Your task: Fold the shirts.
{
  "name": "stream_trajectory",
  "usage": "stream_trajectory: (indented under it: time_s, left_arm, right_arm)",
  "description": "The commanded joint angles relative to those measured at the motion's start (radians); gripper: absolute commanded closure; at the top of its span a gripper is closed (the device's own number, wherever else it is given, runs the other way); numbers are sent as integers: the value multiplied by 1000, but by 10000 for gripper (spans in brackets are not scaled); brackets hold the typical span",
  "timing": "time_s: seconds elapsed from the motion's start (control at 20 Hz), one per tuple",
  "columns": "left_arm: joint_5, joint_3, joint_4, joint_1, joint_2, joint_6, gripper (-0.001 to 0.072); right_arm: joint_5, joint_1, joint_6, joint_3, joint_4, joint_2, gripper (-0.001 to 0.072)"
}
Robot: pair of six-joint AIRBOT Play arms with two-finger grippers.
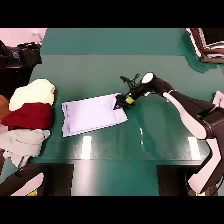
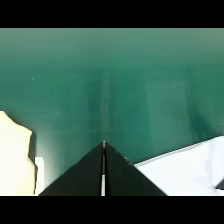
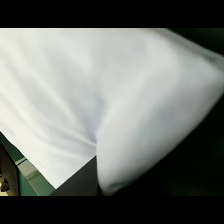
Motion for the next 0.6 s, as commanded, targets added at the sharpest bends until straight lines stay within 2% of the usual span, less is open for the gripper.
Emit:
stream_trajectory:
  time_s: [0.0,0.1,0.25,0.4,0.55]
  left_arm:
    - [9,0,-40,-64,1,2,683]
    - [19,0,-40,-138,1,-3,684]
    - [34,0,-40,-241,1,-21,683]
    - [97,0,-40,-317,0,-64,683]
    - [172,0,-40,-360,0,-106,683]
  right_arm:
    - [1,13,-21,81,7,-14,697]
    - [18,-39,-19,125,-22,15,697]
    - [15,-180,7,144,-171,128,697]
    - [23,-407,14,145,-274,261,697]
    - [25,-677,14,145,-288,364,697]
